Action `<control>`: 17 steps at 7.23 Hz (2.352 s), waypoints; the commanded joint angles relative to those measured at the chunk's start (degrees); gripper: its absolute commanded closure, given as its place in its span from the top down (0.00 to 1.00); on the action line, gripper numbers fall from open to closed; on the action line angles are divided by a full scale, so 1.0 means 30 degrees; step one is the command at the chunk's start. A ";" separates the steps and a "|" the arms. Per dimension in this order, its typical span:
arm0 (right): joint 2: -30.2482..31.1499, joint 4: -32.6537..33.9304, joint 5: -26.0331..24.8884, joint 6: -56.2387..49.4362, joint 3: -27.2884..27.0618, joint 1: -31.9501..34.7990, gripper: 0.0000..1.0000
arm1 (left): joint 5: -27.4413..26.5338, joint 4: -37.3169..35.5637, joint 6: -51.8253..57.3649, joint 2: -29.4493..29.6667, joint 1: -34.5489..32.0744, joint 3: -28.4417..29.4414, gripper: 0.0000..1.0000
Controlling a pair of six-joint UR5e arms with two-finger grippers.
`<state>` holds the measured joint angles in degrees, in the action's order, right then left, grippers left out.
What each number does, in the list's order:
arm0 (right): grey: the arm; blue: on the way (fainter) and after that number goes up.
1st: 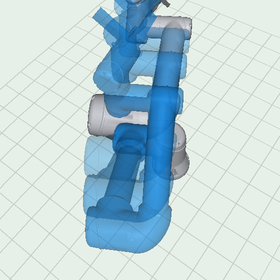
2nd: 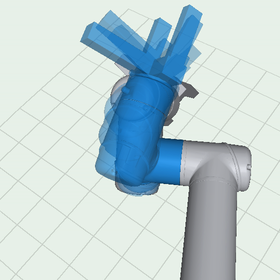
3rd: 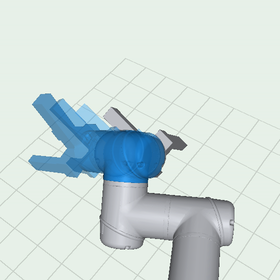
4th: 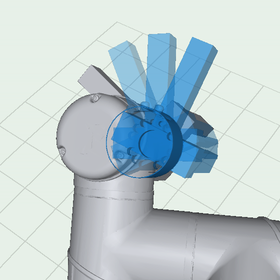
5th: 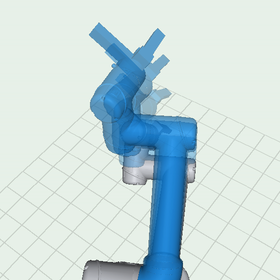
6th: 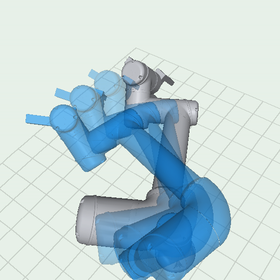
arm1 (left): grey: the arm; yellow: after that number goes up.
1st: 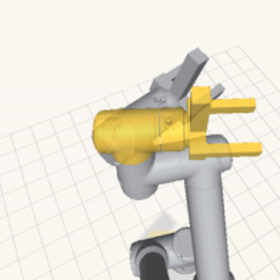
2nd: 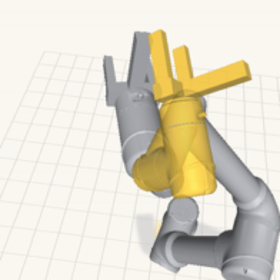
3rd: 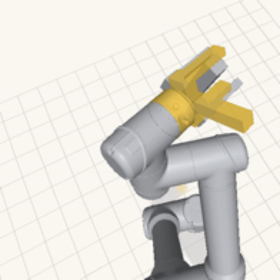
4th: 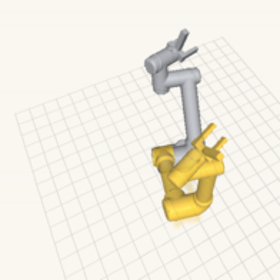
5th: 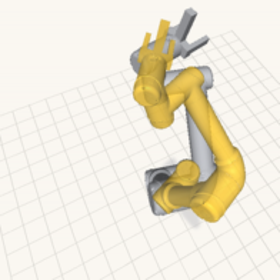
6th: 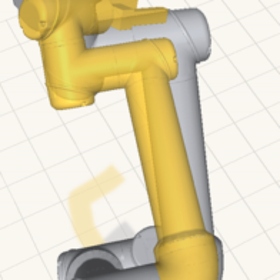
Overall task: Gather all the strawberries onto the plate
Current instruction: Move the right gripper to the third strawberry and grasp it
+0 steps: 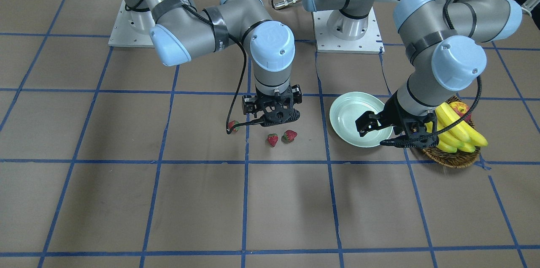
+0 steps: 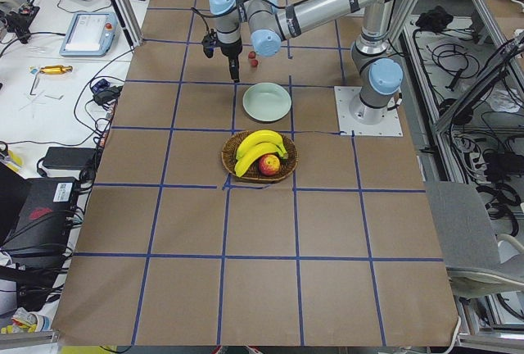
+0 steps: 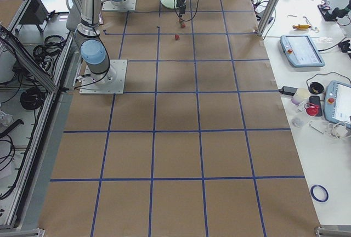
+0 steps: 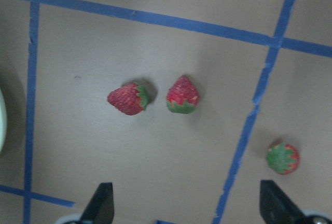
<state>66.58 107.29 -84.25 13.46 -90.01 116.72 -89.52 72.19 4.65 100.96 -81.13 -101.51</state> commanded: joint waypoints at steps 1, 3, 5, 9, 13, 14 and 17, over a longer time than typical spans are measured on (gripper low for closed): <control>0.0336 -0.0521 -0.0568 -0.4118 -0.1797 -0.2161 1.00 | -0.0188 -0.0040 -0.0374 -0.0107 -0.1280 0.0029 1.00; 0.0075 0.2073 -0.0307 -0.4311 -0.4176 -0.2345 1.00 | -0.0219 -0.0157 -0.1427 -0.0166 -0.2222 0.0030 1.00; -0.0450 0.2320 -0.0247 -0.5387 -0.4303 -0.2345 1.00 | -0.0189 -0.0157 -0.1519 -0.0107 -0.2313 0.0030 1.00; -0.0982 0.2967 -0.0160 -0.5541 -0.4419 -0.2316 0.98 | -0.0189 -0.0245 -0.1578 0.0069 -0.2401 0.0000 1.00; -0.0953 0.2791 -0.0189 -0.5513 -0.4391 -0.2257 0.00 | -0.0160 -0.0245 -0.1578 0.0098 -0.2430 -0.0029 1.00; -0.0953 0.2791 -0.0189 -0.5541 -0.4390 -0.2257 0.00 | -0.0160 -0.0245 -0.1578 0.0098 -0.2431 -0.0029 1.00; -0.0487 0.2763 -0.0539 -0.5163 -0.3169 -0.2287 0.00 | 0.0014 -0.0245 -0.1607 0.0098 -0.2460 -0.0029 1.00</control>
<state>64.35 115.78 -85.40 -2.62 -101.74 109.90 -89.87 71.46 -0.11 101.25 -88.48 -101.60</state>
